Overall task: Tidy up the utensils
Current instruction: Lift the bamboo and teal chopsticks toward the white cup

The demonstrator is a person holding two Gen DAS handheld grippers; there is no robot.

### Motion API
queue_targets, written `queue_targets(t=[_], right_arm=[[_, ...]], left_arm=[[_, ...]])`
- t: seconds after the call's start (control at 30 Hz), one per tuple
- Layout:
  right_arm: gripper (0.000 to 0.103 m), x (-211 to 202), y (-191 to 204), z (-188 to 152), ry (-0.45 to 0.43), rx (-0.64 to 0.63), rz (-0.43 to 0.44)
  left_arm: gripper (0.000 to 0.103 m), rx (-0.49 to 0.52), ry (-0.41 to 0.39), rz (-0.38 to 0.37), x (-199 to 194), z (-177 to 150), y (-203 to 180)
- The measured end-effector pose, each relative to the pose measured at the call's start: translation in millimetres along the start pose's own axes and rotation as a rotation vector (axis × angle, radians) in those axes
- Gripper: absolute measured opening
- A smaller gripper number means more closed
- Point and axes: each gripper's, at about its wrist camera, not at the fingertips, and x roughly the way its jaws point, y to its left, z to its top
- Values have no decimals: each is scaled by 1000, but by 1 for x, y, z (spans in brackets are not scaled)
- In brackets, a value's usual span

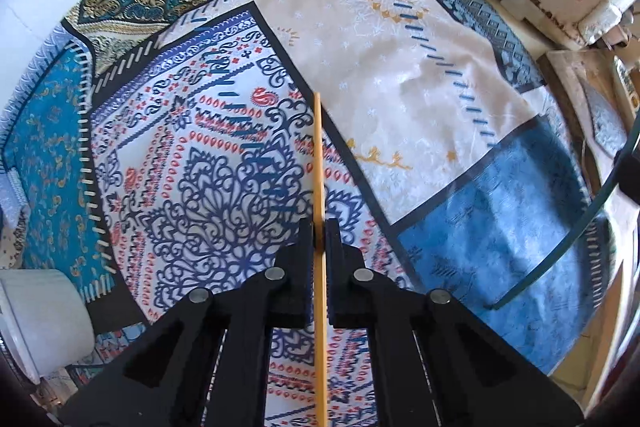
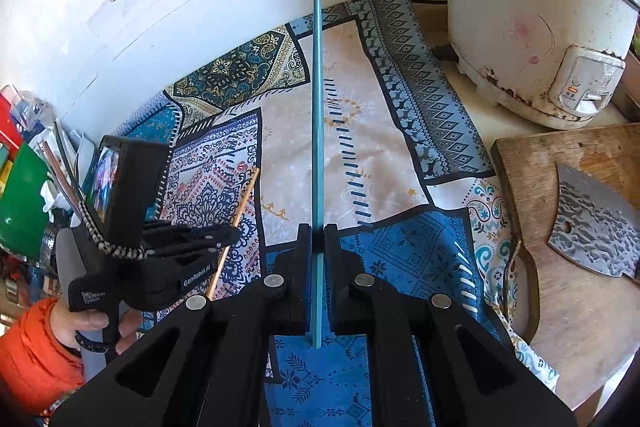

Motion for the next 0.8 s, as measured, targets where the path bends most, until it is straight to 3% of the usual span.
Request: queue_targets(t=[0.1,0.17,0.47,0.8], right_arm=[[5,-5,7,1,-18,-13,5],[5,-10,13,4,-33,-22,12],[5,-32,47,16,-115,-71,28],[5,-54,99,25,-175,-173,57]], left_arm=[[4,-39,-10,-36,-19,-15,3],[4,-36,-46,-14,-31,-22,5],[4,-41,-236,24,-99,-44,28],[3,-129,-453,51,-185,-67,55]])
